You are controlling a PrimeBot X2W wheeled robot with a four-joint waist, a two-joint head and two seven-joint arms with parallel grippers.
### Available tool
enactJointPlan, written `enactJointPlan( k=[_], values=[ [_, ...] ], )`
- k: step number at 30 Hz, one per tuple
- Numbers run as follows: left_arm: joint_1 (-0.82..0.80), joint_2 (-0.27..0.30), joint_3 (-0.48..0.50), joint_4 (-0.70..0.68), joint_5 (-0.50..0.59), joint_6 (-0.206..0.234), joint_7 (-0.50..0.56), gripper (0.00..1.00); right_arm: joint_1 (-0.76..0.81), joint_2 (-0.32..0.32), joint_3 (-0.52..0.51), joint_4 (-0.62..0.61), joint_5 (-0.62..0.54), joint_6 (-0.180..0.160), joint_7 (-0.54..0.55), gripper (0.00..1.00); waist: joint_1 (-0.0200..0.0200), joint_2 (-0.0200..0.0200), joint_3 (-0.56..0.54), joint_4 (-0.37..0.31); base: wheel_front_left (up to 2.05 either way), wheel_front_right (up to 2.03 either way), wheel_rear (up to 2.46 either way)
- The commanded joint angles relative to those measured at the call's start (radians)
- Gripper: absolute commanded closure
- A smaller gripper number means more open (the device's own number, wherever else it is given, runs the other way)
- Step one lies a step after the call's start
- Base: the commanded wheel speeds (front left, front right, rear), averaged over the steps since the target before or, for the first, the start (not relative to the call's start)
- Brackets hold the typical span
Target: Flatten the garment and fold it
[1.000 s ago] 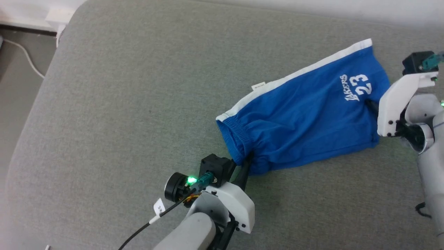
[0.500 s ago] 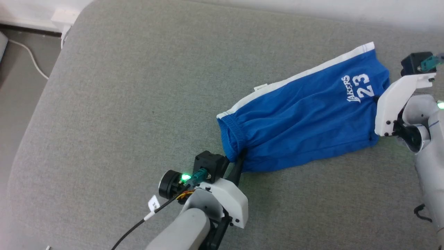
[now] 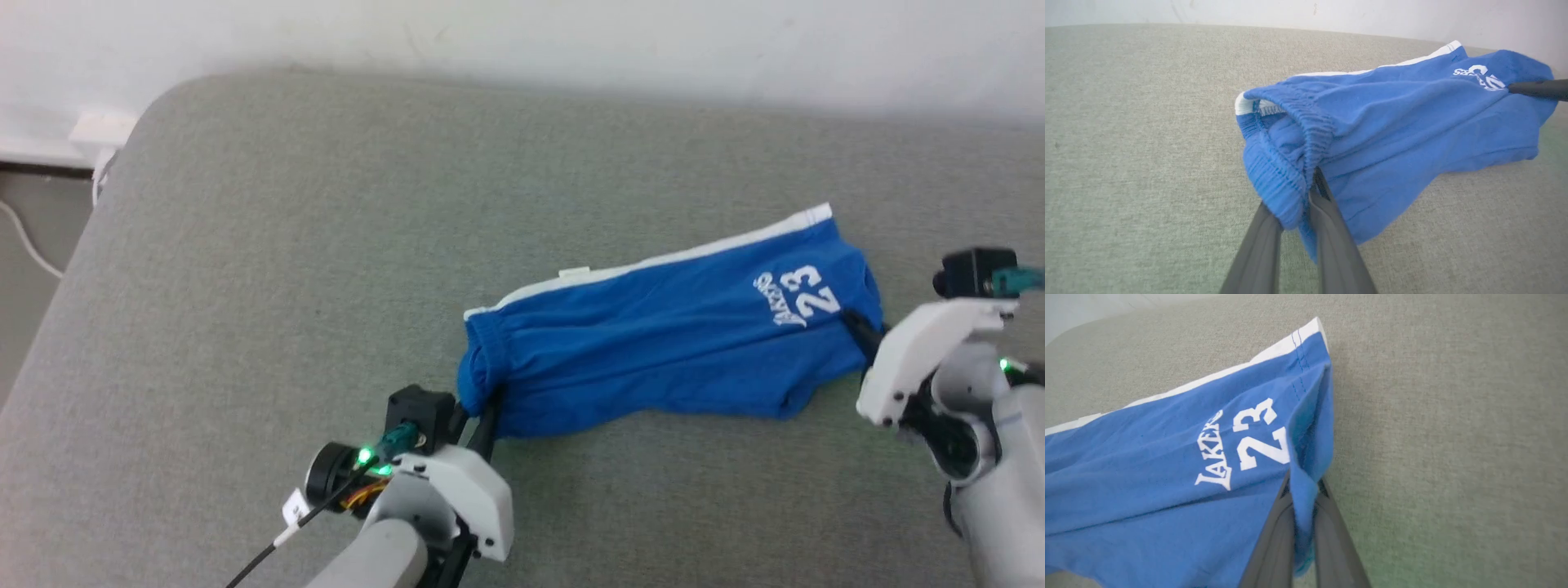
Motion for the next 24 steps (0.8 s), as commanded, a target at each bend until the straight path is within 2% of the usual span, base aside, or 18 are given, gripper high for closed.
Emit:
enactJointPlan(
  k=[1, 7, 11, 15, 19, 24],
  values=[
    [0.018, 0.018, 0.008, -0.001, -0.007, 0.002, 0.003, 1.0, 0.041, -0.003, -0.013, -0.039, 0.012, -0.002, -0.013, 1.0, 0.0, 0.0, -0.044, -0.045, 0.0, 0.0, 0.0],
    [0.07, 0.054, -0.002, -0.013, -0.026, -0.01, 0.028, 1.0, 0.258, 0.068, -0.104, -0.281, 0.033, -0.002, -0.024, 1.0, 0.0, 0.0, -0.084, -0.08, 0.0, 0.0, 0.0],
    [0.098, 0.066, -0.012, -0.025, -0.038, -0.012, 0.053, 1.0, 0.414, 0.139, -0.169, -0.457, -0.009, -0.002, 0.005, 1.0, 0.0, 0.0, -0.104, -0.096, 0.0, 0.0, 0.0],
    [0.132, 0.071, -0.015, -0.042, -0.069, -0.012, 0.092, 1.0, 0.539, 0.179, -0.202, -0.587, -0.073, -0.002, 0.036, 1.0, 0.0, 0.0, -0.116, -0.109, 0.0, 0.0, 0.0],
    [0.162, 0.085, -0.026, -0.04, -0.088, -0.012, 0.137, 1.0, 0.59, 0.2, -0.207, -0.604, -0.093, -0.002, 0.051, 1.0, 0.0, 0.0, -0.112, -0.124, 0.0, 0.0, 0.0],
    [0.172, 0.088, -0.028, -0.027, -0.108, -0.013, 0.164, 1.0, 0.572, 0.197, -0.192, -0.504, -0.127, -0.002, 0.031, 1.0, 0.0, 0.0, -0.101, -0.126, 0.0, 0.0, 0.0]
  ],
)
